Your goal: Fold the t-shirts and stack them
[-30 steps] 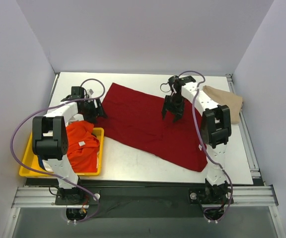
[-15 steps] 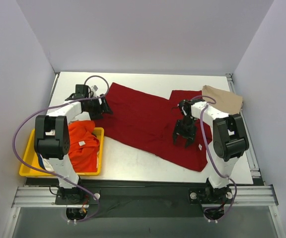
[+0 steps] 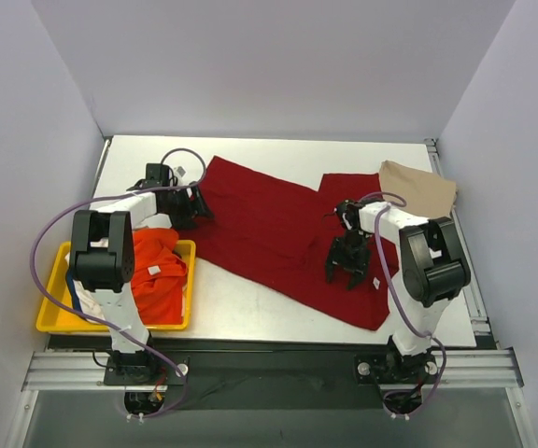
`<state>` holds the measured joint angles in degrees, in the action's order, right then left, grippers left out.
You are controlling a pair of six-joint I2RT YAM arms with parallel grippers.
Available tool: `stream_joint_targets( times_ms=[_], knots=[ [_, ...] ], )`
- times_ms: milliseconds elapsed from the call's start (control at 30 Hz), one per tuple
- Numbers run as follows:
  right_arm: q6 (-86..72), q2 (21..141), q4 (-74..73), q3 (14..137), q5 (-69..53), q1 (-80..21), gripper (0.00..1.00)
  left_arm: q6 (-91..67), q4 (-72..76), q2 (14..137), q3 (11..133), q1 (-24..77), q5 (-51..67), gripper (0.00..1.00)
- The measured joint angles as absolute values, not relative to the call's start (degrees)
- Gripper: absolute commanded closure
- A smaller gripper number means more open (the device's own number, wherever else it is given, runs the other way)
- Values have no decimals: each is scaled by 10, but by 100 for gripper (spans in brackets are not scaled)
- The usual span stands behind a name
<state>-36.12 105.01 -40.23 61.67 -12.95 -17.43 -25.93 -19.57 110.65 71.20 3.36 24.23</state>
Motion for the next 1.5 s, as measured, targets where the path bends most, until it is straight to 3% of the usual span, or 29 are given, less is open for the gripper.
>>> stream_joint_targets(
  times_ms=[700,1067,1267,1500],
  knots=[
    [-407,981,-397,529,-149,-212,45,-244,-232,1053,668,32,185,20],
    [-382,964,-434,677,-110,-175,45,-247,-234,1037,731,50,185,20],
    [-350,1053,-432,753,-87,-141,45,-246,-180,1099,827,105,227,20],
    [-328,1124,-423,776,-74,-131,45,-255,-107,1182,845,129,271,20]
  ],
)
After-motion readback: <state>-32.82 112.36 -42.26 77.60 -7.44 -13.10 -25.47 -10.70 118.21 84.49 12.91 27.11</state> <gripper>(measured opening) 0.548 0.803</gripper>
